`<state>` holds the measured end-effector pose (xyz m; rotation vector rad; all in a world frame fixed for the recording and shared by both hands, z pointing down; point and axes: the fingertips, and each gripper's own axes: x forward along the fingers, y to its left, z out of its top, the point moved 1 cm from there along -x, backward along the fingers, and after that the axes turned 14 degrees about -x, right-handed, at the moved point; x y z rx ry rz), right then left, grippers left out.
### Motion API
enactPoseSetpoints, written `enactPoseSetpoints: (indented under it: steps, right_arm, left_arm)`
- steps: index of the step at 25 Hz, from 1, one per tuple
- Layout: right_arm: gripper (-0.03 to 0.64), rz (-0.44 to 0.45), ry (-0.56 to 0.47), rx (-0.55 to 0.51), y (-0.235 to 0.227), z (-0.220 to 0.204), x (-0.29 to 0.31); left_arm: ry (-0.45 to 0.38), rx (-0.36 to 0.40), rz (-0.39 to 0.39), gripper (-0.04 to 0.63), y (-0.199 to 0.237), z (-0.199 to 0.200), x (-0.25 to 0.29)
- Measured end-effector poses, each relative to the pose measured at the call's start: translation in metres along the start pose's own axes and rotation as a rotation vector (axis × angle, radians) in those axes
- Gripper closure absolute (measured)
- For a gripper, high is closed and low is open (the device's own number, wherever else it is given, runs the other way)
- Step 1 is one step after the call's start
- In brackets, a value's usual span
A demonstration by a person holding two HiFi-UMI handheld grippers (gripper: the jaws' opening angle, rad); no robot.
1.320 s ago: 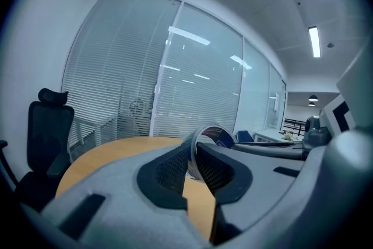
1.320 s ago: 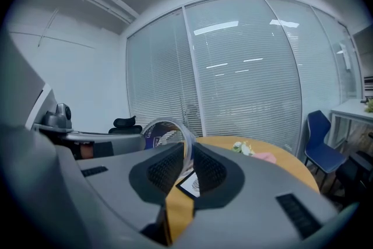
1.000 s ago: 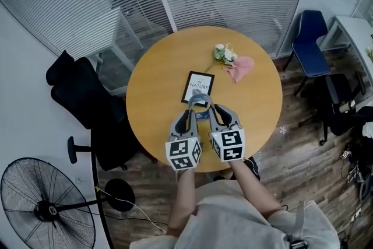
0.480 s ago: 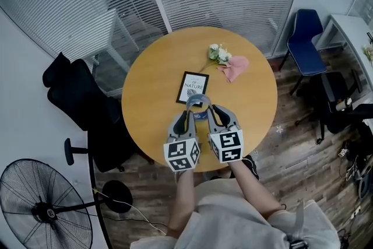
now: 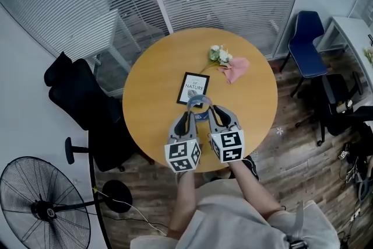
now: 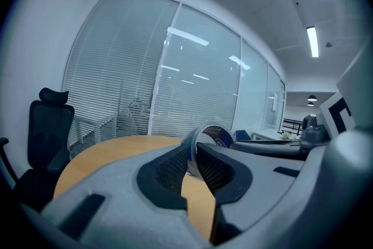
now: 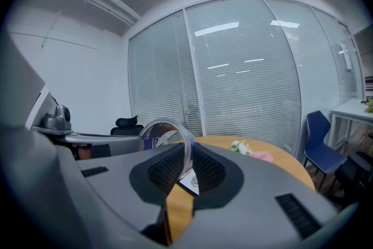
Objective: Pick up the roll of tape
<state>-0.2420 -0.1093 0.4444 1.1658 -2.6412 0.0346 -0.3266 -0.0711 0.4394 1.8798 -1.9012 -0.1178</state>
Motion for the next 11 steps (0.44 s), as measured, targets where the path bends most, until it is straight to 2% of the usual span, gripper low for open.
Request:
enactPoseSetpoints:
  steps: [11]
  right_arm:
    - [0.574, -0.001, -0.002, 0.003, 0.002, 0.003, 0.001]
  left_arm:
    - [-0.005, 0.002, -0.002, 0.545, 0.0027, 0.0045, -0.0015]
